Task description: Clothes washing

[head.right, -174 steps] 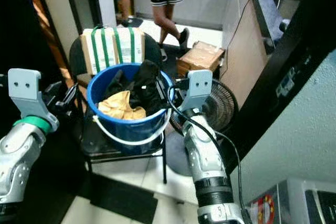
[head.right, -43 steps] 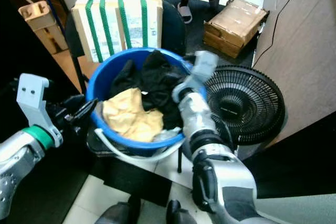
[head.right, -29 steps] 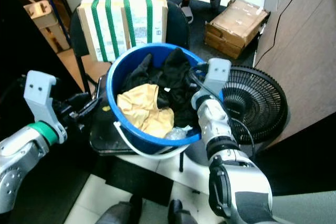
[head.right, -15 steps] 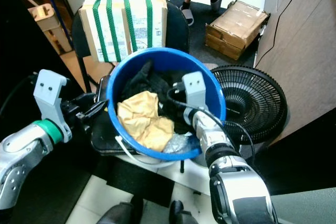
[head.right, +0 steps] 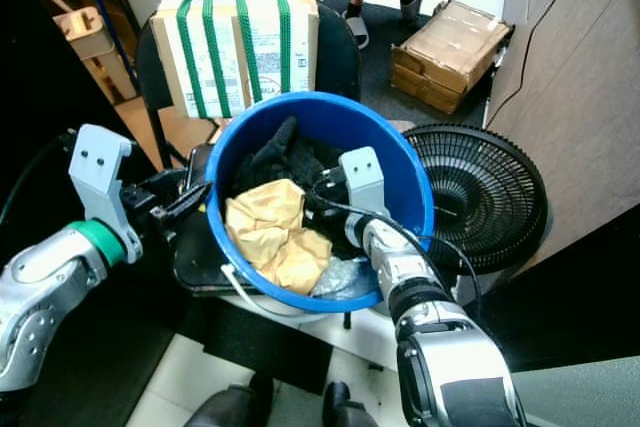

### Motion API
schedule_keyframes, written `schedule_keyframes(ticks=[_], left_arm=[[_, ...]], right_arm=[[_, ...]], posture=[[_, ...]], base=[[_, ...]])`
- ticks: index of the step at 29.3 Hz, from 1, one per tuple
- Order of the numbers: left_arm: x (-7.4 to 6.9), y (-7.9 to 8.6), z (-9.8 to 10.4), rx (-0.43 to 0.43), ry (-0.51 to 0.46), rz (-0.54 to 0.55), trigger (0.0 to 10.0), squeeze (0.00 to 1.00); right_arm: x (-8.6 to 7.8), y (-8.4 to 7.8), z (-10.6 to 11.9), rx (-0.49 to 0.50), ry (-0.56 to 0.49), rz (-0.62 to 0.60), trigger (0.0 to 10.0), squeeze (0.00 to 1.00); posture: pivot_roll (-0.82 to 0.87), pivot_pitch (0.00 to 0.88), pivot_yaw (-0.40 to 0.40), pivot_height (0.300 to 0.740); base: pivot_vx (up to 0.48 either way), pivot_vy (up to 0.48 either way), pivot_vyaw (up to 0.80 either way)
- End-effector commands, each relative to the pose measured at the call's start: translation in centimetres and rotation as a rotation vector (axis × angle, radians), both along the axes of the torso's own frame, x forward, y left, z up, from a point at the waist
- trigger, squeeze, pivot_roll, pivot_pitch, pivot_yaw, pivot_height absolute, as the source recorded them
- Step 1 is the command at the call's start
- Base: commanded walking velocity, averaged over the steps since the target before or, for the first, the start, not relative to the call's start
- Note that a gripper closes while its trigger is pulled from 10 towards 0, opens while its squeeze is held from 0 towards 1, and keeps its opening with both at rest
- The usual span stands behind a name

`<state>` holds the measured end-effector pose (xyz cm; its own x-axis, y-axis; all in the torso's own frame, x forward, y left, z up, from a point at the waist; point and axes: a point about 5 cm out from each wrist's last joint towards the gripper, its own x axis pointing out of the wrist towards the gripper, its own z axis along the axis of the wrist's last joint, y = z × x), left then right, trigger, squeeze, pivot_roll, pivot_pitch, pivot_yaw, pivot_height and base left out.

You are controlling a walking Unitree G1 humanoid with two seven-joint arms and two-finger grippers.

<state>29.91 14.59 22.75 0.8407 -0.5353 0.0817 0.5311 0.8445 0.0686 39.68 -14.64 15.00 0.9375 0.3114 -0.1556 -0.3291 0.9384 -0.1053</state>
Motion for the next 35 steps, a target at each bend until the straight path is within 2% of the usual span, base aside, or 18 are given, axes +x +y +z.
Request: schedule_keyframes(ticks=[1, 5, 8, 14, 16, 17, 18, 19, 22, 25, 28, 30, 31, 33, 35], left_arm=[[0.1, 0.3, -0.5, -0.004, 0.014, 0.016, 10.0, 0.00], [0.1, 0.2, -0.4, -0.009, 0.012, 0.011, 10.0, 0.00], [0.1, 0.0, -0.5, -0.017, 0.015, 0.007, 10.0, 0.00], [-0.1, -0.4, -0.4, -0.034, 0.011, -0.002, 10.0, 0.00], [-0.1, -0.5, -0.2, -0.039, 0.007, -0.008, 10.0, 0.00], [-0.1, -0.5, -0.2, -0.039, 0.007, -0.008, 10.0, 0.00], [0.1, -0.5, 0.0, -0.042, 0.001, -0.010, 10.0, 0.00], [0.2, -0.5, 0.0, -0.043, -0.001, -0.009, 10.0, 0.00], [0.3, -0.5, 0.1, -0.045, -0.004, -0.010, 10.0, 0.00], [0.4, -0.6, 0.3, -0.046, -0.011, -0.011, 10.0, 0.00], [0.5, -0.6, 0.4, -0.048, -0.014, -0.009, 10.0, 0.00], [0.6, -0.6, 0.6, -0.056, -0.024, 0.000, 10.0, 0.00], [0.6, -0.6, 0.6, -0.056, -0.024, 0.000, 10.0, 0.00], [0.8, -0.4, 0.8, -0.073, -0.038, 0.022, 10.0, 0.00], [0.9, -0.4, 0.8, -0.076, -0.040, 0.027, 10.0, 0.00]], right_arm=[[-0.7, 0.1, -1.8, 0.013, 0.061, 0.009, 0.0, 0.00], [-0.8, 0.1, -1.9, 0.018, 0.059, 0.017, 0.0, 0.00], [-0.8, 0.1, -1.6, 0.057, 0.031, 0.015, 0.0, 0.00], [-0.3, -0.1, 0.1, 0.099, -0.059, 0.018, 0.0, 0.00], [0.3, -0.2, 2.2, 0.136, -0.132, 0.008, 0.0, 0.00], [0.3, -0.2, 2.2, 0.136, -0.132, 0.008, 0.0, 0.00], [0.9, -0.6, 4.9, 0.189, -0.226, -0.024, 0.0, 0.00], [1.1, -0.8, 5.8, 0.211, -0.260, -0.038, 0.0, 0.00], [1.2, -1.0, 7.1, 0.235, -0.314, -0.055, 0.0, 0.00], [1.3, -1.5, 9.9, 0.270, -0.447, -0.103, 0.0, 0.00], [1.3, -1.6, 10.7, 0.286, -0.486, -0.114, 0.0, 0.00], [1.2, -1.6, 12.7, 0.328, -0.572, -0.125, 0.0, 0.00], [1.2, -1.6, 12.7, 0.328, -0.572, -0.125, 0.0, 0.00], [1.3, -1.7, 14.7, 0.351, -0.623, -0.132, 0.0, 0.00], [1.3, -1.7, 15.0, 0.353, -0.629, -0.134, 0.0, 0.00]], posture=[[0.17, 0.228, 0.163, 0.740], [0.17, 0.228, 0.163, 0.740], [0.17, 0.226, 0.169, 0.740], [0.16, 0.219, 0.169, 0.740], [0.16, 0.219, 0.173, 0.740], [0.16, 0.219, 0.173, 0.740], [0.16, 0.220, 0.175, 0.740], [0.16, 0.221, 0.178, 0.740], [0.16, 0.221, 0.178, 0.740], [0.15, 0.221, 0.176, 0.740], [0.15, 0.221, 0.176, 0.740], [0.15, 0.219, 0.169, 0.740], [0.15, 0.219, 0.169, 0.740], [0.13, 0.204, 0.153, 0.740], [0.13, 0.204, 0.153, 0.740]], base=[[0.000, 0.000, 0.00], [0.000, 0.000, 0.00], [0.000, 0.000, 0.00], [0.000, 0.000, 0.00], [0.000, 0.000, 0.00], [0.000, 0.000, 0.00], [0.000, 0.000, 0.00], [0.000, 0.000, 0.00], [0.000, 0.000, 0.00], [0.000, 0.000, 0.00], [0.000, 0.000, 0.00], [0.000, 0.000, 0.00], [0.000, 0.000, 0.00], [0.000, 0.000, 0.00], [0.000, 0.000, 0.00]])
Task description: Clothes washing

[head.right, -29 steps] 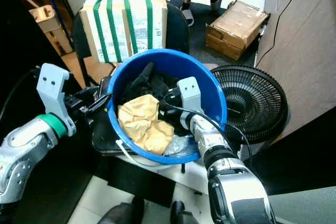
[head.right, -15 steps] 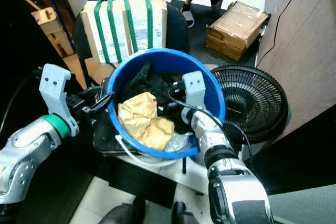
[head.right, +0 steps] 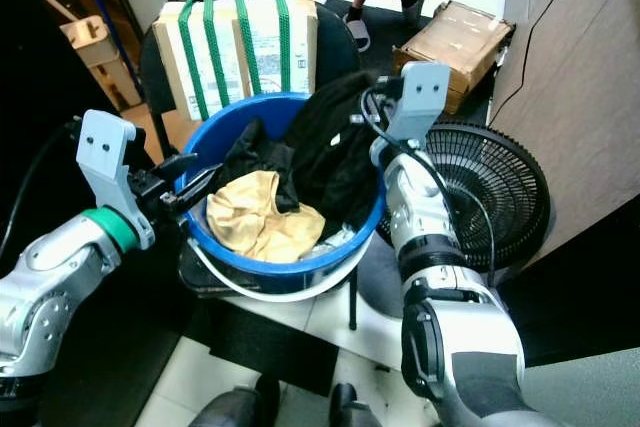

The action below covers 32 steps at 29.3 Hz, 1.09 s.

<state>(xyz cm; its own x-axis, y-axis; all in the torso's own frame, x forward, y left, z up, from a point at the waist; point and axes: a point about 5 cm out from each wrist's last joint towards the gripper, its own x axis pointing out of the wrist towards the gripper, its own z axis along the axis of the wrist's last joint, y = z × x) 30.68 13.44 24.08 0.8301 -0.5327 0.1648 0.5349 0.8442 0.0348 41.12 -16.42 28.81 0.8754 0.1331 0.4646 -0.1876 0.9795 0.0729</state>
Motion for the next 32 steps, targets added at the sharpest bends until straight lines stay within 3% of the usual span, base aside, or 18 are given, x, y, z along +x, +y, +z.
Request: schedule_keyframes(ticks=[1, 4, 5, 6, 7, 8, 9, 10, 11, 13, 16, 18, 26, 28, 29, 30, 31, 32], left_arm=[[0.1, 0.8, -0.5, -0.003, 0.014, 0.034, 10.0, 0.00], [0.4, 1.1, 0.0, -0.038, -0.006, 0.062, 10.0, 0.00], [0.4, 1.1, 0.0, -0.038, -0.006, 0.062, 10.0, 0.00], [0.5, 1.2, 0.1, -0.045, -0.013, 0.075, 10.0, 0.00], [0.5, 1.2, 0.1, -0.045, -0.013, 0.075, 10.0, 0.00], [0.6, 1.3, 0.2, -0.051, -0.020, 0.083, 10.0, 0.00], [0.6, 1.3, 0.2, -0.051, -0.020, 0.083, 10.0, 0.00], [0.7, 1.4, 0.3, -0.054, -0.024, 0.088, 10.0, 0.00], [0.7, 1.4, 0.3, -0.054, -0.024, 0.088, 10.0, 0.00], [0.8, 1.3, 0.4, -0.067, -0.037, 0.096, 10.0, 0.00], [1.0, 1.2, 0.5, -0.082, -0.050, 0.107, 10.0, 0.00], [1.0, 1.2, 0.5, -0.082, -0.050, 0.107, 10.0, 0.00], [1.1, 1.1, 0.0, -0.081, -0.050, 0.129, 10.0, 0.00], [0.8, 1.4, -0.7, -0.075, -0.045, 0.154, 10.0, 0.00], [0.8, 1.4, -0.7, -0.075, -0.045, 0.154, 10.0, 0.00], [0.6, 1.5, -1.0, -0.071, -0.039, 0.169, 10.0, 0.00], [0.6, 1.5, -1.0, -0.071, -0.039, 0.169, 10.0, 0.00], [0.5, 1.6, -1.3, -0.067, -0.034, 0.181, 10.0, 0.00]], right_arm=[[-0.1, 0.0, 1.2, 0.017, -0.053, -0.006, 0.0, 0.00], [-0.5, -0.6, 4.8, 0.071, -0.174, -0.045, 0.0, 0.00], [-0.5, -0.6, 4.8, 0.071, -0.174, -0.045, 0.0, 0.00], [-1.1, -1.4, 7.8, 0.107, -0.264, -0.068, 0.0, 0.00], [-1.1, -1.4, 7.8, 0.107, -0.264, -0.068, 0.0, 0.00], [-2.1, -2.7, 11.6, 0.159, -0.379, -0.100, 0.0, 0.00], [-2.1, -2.7, 11.6, 0.159, -0.379, -0.100, 0.0, 0.00], [-3.1, -3.7, 14.1, 0.200, -0.458, -0.120, 0.0, 0.00], [-3.1, -3.7, 14.1, 0.200, -0.458, -0.120, 0.0, 0.00], [-5.9, -5.9, 19.5, 0.255, -0.630, -0.160, 0.0, 0.00], [-7.6, -7.2, 21.8, 0.235, -0.704, -0.187, 0.0, 0.00], [-7.6, -7.2, 21.8, 0.235, -0.704, -0.187, 0.0, 0.00], [-4.8, -6.2, 16.6, 0.179, -0.555, -0.163, 0.0, 0.00], [-3.3, -4.9, 12.1, 0.146, -0.454, -0.126, 0.0, 0.00], [-3.3, -4.9, 12.1, 0.146, -0.454, -0.126, 0.0, 0.00], [-2.8, -3.9, 9.8, 0.113, -0.408, -0.109, 0.0, 0.00], [-2.8, -3.9, 9.8, 0.113, -0.408, -0.109, 0.0, 0.00], [-2.6, -3.1, 8.0, 0.082, -0.373, -0.092, 0.0, 0.00]], posture=[[0.13, 0.204, 0.153, 0.740], [0.12, 0.186, 0.138, 0.740], [0.12, 0.186, 0.138, 0.740], [0.12, 0.178, 0.129, 0.740], [0.12, 0.178, 0.129, 0.740], [0.11, 0.167, 0.120, 0.740], [0.11, 0.167, 0.120, 0.740], [0.11, 0.167, 0.120, 0.740], [0.11, 0.167, 0.120, 0.740], [0.09, 0.137, 0.094, 0.740], [0.09, 0.127, 0.088, 0.740], [0.09, 0.127, 0.088, 0.740], [0.08, 0.078, 0.048, 0.740], [0.08, 0.065, 0.033, 0.740], [0.08, 0.065, 0.033, 0.740], [0.08, 0.057, 0.018, 0.740], [0.08, 0.057, 0.018, 0.740], [0.08, 0.057, 0.018, 0.740]], base=[[0.000, 0.000, 0.00], [0.000, 0.000, 0.00], [0.000, 0.000, 0.00], [0.000, 0.000, 0.00], [0.000, 0.000, 0.00], [0.000, 0.000, 0.00], [0.000, 0.000, 0.00], [0.000, 0.000, 0.00], [0.000, 0.000, 0.00], [0.000, 0.000, 0.00], [0.000, 0.000, 0.00], [0.000, 0.000, 0.00], [0.000, 0.000, 0.00], [0.000, 0.000, 0.00], [0.000, 0.000, 0.00], [0.000, 0.000, 0.00], [0.000, 0.000, 0.00], [0.000, 0.000, 0.00]])
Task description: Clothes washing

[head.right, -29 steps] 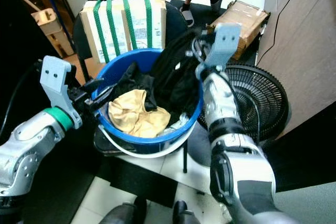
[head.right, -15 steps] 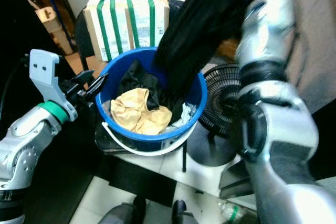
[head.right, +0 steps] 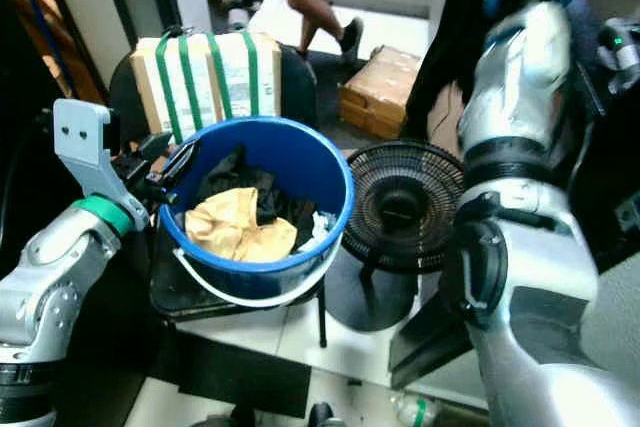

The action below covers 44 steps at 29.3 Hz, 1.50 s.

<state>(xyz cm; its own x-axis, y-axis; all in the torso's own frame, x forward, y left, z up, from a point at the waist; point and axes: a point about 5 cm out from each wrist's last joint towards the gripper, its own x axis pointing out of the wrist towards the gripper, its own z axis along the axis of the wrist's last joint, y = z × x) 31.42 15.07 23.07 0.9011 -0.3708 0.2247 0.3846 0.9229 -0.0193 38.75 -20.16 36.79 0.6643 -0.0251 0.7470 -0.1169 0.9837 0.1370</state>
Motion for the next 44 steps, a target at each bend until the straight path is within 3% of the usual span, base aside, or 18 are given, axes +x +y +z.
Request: schedule_keyframes(ticks=[1, 2, 3, 5, 7, 8, 9, 10, 12, 14, 16, 20, 21, 22, 23, 24, 32, 44], left_arm=[[-0.3, 0.1, -0.7, 0.017, 0.004, 0.029, 10.0, 0.00], [-0.3, 0.1, -0.7, 0.017, 0.004, 0.029, 10.0, 0.00], [-0.3, 0.2, -0.9, 0.020, 0.010, 0.047, 10.0, 0.00], [-0.3, 0.2, -0.9, 0.020, 0.010, 0.047, 10.0, 0.00], [-0.4, 0.5, -1.3, 0.027, 0.021, 0.081, 10.0, 0.00], [-0.4, 0.5, -1.3, 0.027, 0.021, 0.081, 10.0, 0.00], [-0.1, 1.3, -1.8, 0.039, 0.042, 0.139, 10.0, 0.00], [-0.1, 1.3, -1.8, 0.039, 0.042, 0.139, 10.0, 0.00], [0.0, 1.6, -1.9, 0.035, 0.046, 0.165, 10.0, 0.00], [0.4, 2.0, -1.7, 0.000, 0.039, 0.205, 10.0, 0.00], [0.5, 2.0, -1.6, -0.008, 0.034, 0.210, 10.0, 0.00], [0.4, 2.0, -1.4, -0.011, 0.027, 0.212, 10.0, 0.00], [0.3, 2.1, -1.4, -0.012, 0.024, 0.212, 10.0, 0.00], [0.2, 2.1, -1.5, -0.016, 0.024, 0.212, 10.0, 0.00], [0.2, 2.1, -1.5, -0.016, 0.024, 0.212, 10.0, 0.00], [0.0, 2.1, -1.6, -0.023, 0.025, 0.215, 10.0, 0.00], [-0.7, 3.0, -1.4, -0.026, 0.017, 0.252, 10.0, 0.00], [-0.7, 2.6, 0.1, 0.011, -0.025, 0.215, 10.0, 0.00]], right_arm=[[0.0, 1.5, -2.1, -0.070, 0.031, 0.029, 0.0, 0.00], [0.0, 1.5, -2.1, -0.070, 0.031, 0.029, 0.0, 0.00], [0.3, 2.4, -4.7, -0.084, 0.099, 0.060, 0.0, 0.00], [0.3, 2.4, -4.7, -0.084, 0.099, 0.060, 0.0, 0.00], [0.4, 3.8, -8.8, -0.097, 0.217, 0.106, 0.0, 0.00], [0.4, 3.8, -8.8, -0.097, 0.217, 0.106, 0.0, 0.00], [0.2, 5.7, -13.7, -0.138, 0.386, 0.167, 0.0, 0.00], [0.2, 5.7, -13.7, -0.138, 0.386, 0.167, 0.0, 0.00], [0.0, 6.6, -15.8, -0.158, 0.464, 0.197, 0.0, 0.00], [-1.0, 8.1, -19.4, -0.183, 0.575, 0.248, 0.0, 0.00], [-1.4, 8.4, -20.1, -0.181, 0.595, 0.256, 0.0, 0.00], [-1.9, 8.5, -20.1, -0.171, 0.597, 0.256, 0.4, 0.00], [-2.0, 8.5, -19.8, -0.161, 0.590, 0.253, 1.4, 0.00], [-2.0, 8.5, -19.5, -0.165, 0.591, 0.247, 8.0, 0.00], [-2.0, 8.5, -19.5, -0.165, 0.591, 0.247, 8.0, 0.00], [-2.0, 8.5, -19.5, -0.169, 0.596, 0.252, 10.0, 0.00], [-2.1, 8.2, -17.9, -0.125, 0.550, 0.252, 10.0, 0.00], [-1.8, 6.8, -15.7, -0.119, 0.509, 0.201, 10.0, 0.00]], posture=[[0.09, 0.049, 0.003, 0.740], [0.09, 0.049, 0.003, 0.740], [0.09, 0.046, -0.003, 0.740], [0.09, 0.046, -0.003, 0.740], [0.09, 0.046, -0.003, 0.740], [0.09, 0.046, -0.003, 0.740], [0.09, 0.046, -0.003, 0.740], [0.09, 0.046, -0.003, 0.740], [0.09, 0.046, -0.003, 0.740], [0.08, 0.025, -0.030, 0.740], [0.07, 0.024, -0.033, 0.740], [0.07, 0.025, -0.032, 0.740], [0.06, 0.029, -0.033, 0.740], [0.06, 0.031, -0.038, 0.740], [0.06, 0.031, -0.038, 0.740], [0.06, 0.032, -0.041, 0.740], [0.07, 0.038, -0.064, 0.740], [0.07, 0.043, -0.059, 0.740]], base=[[0.000, 0.000, 0.00], [0.000, 0.000, 0.00], [0.000, 0.000, 0.00], [0.000, 0.000, 0.00], [0.000, 0.000, 0.00], [0.000, 0.000, 0.00], [0.000, 0.000, 0.00], [0.000, 0.000, 0.00], [0.000, 0.000, 0.00], [0.000, 0.000, 0.00], [0.000, 0.000, 0.00], [0.000, 0.000, 0.00], [0.000, 0.000, 0.00], [0.000, 0.000, 0.00], [0.000, 0.000, 0.00], [0.000, 0.000, 0.00], [0.000, 0.000, 0.00], [0.000, 0.000, -0.77]])
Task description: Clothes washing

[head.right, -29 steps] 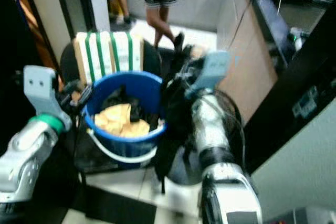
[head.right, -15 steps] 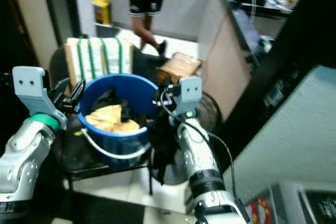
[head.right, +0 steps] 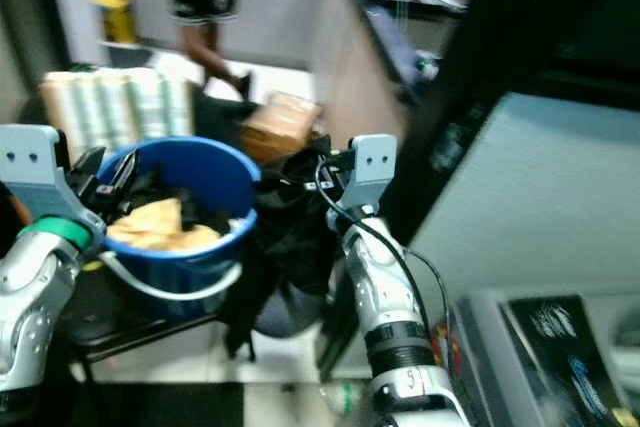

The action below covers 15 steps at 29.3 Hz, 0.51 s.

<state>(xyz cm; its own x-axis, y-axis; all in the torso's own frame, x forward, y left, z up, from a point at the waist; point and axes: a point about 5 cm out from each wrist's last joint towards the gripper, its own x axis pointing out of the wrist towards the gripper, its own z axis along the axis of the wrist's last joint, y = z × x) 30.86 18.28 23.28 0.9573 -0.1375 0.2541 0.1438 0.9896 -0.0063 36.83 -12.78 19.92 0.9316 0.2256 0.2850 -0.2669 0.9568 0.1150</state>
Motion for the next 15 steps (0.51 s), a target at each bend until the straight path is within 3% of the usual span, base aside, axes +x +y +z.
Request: schedule_keyframes(ticks=[1, 13, 14, 15], left_arm=[[-0.3, -1.0, -0.3, 0.013, 0.015, -0.063, 10.0, 0.00], [-0.7, -2.3, -1.0, 0.008, 0.055, -0.157, 10.0, 0.00], [-0.8, -2.5, -1.1, 0.003, 0.063, -0.184, 10.0, 0.00], [-1.3, -2.9, -1.2, -0.023, 0.071, -0.247, 10.0, 0.00]], right_arm=[[0.3, -1.0, 1.6, 0.011, -0.045, -0.033, 10.0, 0.00], [0.4, -3.2, 2.3, 0.002, -0.053, -0.086, 10.0, 0.00], [0.4, -3.3, 2.3, 0.005, -0.055, -0.075, 10.0, 0.00], [-0.1, -2.7, 2.1, 0.034, -0.031, 0.075, 10.0, 0.00]], posture=[[0.07, 0.043, -0.059, 0.740], [0.07, 0.044, -0.047, 0.740], [0.07, 0.044, -0.047, 0.740], [0.07, 0.034, -0.045, 0.740]], base=[[0.000, 0.000, -0.80], [0.000, 0.000, -0.80], [0.000, 0.000, -0.80], [0.000, 0.000, -0.80]])
